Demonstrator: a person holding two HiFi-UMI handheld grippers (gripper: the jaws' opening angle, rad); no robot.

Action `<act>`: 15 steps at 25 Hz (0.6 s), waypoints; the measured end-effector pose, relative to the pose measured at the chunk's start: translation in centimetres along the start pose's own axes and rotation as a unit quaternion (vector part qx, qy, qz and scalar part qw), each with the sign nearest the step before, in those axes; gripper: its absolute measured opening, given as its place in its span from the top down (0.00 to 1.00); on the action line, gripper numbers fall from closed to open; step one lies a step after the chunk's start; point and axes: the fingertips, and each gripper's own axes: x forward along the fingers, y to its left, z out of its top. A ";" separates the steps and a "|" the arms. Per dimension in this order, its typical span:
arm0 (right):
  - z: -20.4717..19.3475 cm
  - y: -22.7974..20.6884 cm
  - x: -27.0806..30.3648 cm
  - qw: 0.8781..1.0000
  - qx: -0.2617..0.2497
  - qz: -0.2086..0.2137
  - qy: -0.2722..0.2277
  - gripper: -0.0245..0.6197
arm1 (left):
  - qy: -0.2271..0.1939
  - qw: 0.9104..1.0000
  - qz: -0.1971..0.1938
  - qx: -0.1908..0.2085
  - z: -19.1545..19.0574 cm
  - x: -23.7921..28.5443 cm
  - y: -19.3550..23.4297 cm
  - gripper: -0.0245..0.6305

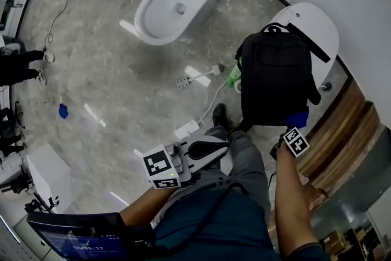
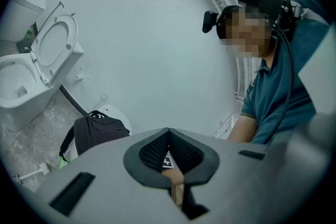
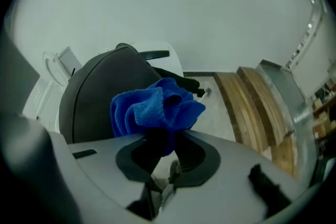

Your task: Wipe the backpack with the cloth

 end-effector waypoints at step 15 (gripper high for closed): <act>-13.5 13.8 -2.4 0.852 0.309 0.357 0.224 0.88 | 0.076 0.995 -0.058 0.025 -3.8 2.2 -4.4 0.96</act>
